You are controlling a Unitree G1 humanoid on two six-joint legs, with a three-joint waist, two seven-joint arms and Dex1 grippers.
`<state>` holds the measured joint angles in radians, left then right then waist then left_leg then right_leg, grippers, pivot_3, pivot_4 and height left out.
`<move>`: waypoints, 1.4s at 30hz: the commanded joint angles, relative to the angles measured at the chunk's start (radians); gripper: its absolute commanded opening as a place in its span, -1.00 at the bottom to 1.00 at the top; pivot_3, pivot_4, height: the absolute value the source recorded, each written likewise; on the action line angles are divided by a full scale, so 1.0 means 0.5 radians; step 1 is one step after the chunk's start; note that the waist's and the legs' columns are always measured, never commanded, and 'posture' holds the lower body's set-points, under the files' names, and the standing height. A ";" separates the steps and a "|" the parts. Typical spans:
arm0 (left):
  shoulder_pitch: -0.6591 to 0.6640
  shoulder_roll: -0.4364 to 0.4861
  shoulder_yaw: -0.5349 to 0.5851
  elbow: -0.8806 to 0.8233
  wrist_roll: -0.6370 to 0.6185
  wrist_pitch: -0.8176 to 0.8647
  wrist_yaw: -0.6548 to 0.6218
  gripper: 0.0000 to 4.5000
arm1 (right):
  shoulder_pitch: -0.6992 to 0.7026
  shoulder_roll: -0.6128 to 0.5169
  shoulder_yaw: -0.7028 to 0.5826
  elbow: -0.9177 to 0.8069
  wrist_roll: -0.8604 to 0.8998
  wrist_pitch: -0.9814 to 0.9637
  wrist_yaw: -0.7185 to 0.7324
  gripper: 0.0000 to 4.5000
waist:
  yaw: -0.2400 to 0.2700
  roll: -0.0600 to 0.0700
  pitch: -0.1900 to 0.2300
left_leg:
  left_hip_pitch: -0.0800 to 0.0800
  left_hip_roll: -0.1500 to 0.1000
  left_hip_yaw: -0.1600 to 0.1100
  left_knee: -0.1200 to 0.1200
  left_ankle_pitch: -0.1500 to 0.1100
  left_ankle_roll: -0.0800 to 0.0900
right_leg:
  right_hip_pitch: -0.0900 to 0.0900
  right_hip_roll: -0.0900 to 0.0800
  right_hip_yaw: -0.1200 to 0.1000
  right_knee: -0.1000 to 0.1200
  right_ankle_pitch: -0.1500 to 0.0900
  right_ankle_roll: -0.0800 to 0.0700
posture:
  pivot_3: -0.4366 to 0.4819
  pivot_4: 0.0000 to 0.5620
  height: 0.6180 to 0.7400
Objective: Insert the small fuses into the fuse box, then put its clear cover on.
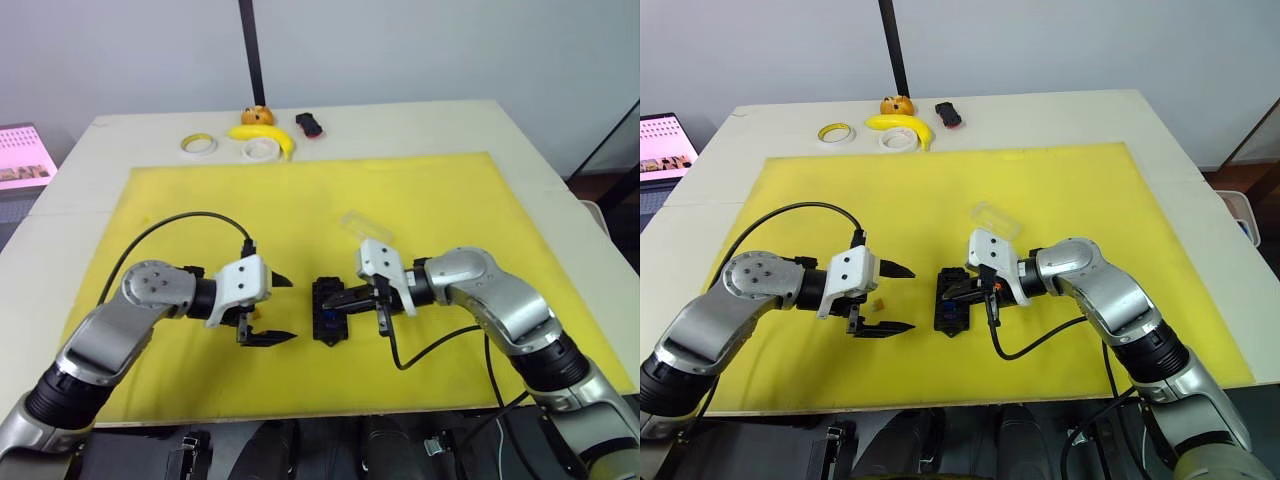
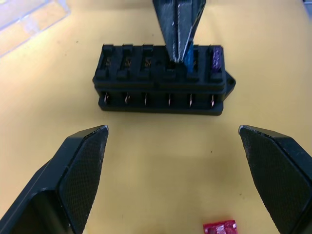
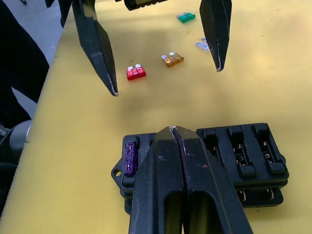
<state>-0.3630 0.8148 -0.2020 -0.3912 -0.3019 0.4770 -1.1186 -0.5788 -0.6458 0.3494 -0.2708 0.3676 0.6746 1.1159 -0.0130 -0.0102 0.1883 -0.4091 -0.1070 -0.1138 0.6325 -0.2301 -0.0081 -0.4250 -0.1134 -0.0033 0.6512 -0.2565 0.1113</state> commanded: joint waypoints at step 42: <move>-0.061 -0.003 0.125 -0.038 -0.086 0.062 0.043 1.00 | -0.017 -0.003 -0.028 0.012 -0.138 -0.261 0.038 -0.99 | 0.001 -0.004 -0.003 | 0.003 0.000 0.000 0.000 0.000 0.000 | 0.004 0.000 0.000 0.000 0.000 0.000 | -0.05 -0.47 1.00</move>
<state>-0.3676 0.8130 -0.1864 -0.3910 -0.3187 0.4987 -1.1052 -0.5572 -0.6504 0.3786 -0.2576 0.2745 0.5171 1.1419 -0.0124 -0.0121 0.1867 -0.4076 -0.1070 -0.1140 0.6328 -0.2301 -0.0081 -0.4231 -0.1133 -0.0033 0.6512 -0.2565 0.1113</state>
